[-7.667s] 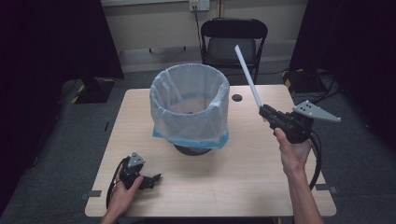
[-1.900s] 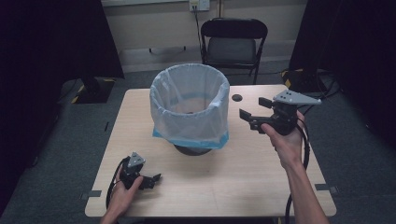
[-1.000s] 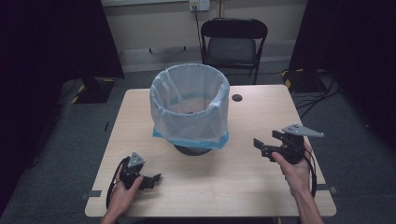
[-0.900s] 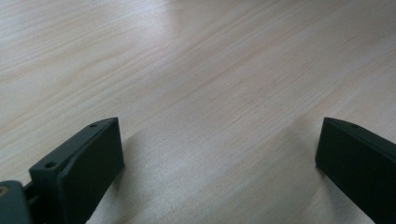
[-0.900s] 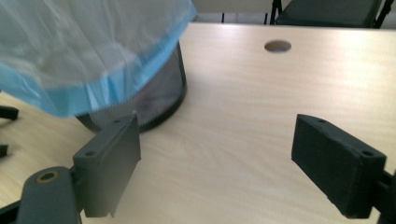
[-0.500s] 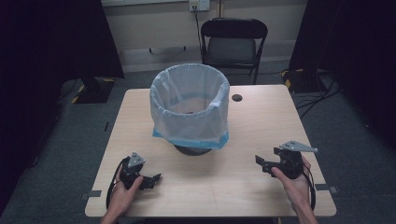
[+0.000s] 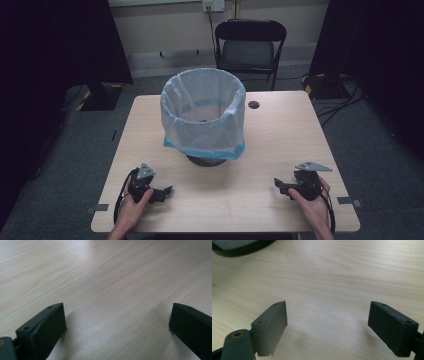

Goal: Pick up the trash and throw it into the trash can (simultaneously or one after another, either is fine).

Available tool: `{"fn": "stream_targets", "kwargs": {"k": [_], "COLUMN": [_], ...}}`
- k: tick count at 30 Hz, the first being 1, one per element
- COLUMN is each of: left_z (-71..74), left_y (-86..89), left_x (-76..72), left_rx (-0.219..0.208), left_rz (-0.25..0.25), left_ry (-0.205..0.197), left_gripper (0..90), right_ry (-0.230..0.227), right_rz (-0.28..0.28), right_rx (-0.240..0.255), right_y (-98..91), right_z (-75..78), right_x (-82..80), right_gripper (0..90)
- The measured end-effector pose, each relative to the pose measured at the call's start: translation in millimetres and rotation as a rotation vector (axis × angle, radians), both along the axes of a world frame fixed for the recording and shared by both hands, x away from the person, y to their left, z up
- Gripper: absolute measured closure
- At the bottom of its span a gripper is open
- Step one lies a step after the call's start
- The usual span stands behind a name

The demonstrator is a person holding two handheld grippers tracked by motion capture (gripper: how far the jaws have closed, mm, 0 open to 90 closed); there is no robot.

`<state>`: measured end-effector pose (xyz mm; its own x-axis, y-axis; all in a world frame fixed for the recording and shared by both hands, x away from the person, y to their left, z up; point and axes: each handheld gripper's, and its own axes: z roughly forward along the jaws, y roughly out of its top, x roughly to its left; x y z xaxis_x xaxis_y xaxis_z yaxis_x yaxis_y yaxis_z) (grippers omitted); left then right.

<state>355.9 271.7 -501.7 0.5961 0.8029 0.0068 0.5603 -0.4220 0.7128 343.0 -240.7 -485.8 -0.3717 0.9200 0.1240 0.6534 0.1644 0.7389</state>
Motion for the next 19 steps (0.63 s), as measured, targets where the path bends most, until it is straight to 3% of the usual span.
{"fn": "stream_targets", "kwargs": {"k": [7,11,14,19], "left_z": [0.0,0.0,0.0,0.0], "left_y": [0.0,0.0,-0.1,0.0], "left_x": [0.0,-0.1,-0.2,-0.2], "left_rx": [0.000,0.000,0.000,0.000], "left_rz": [0.000,0.001,0.001,0.001], "left_ry": [0.000,0.000,0.000,0.001], "left_gripper": [0.3,0.3,0.3,0.3], "right_ry": [0.015,0.001,-0.040,-0.037], "right_rz": [-0.010,-0.020,-0.034,-0.040], "right_rx": [-0.048,-0.070,-0.134,-0.134], "right_y": [3.6,6.7,14.4,14.6], "right_z": [-8.6,-9.8,-13.9,-14.0], "right_x": [-2.2,-4.2,-8.0,-7.9], "right_gripper": [14.3,14.2,13.6,13.0]}}
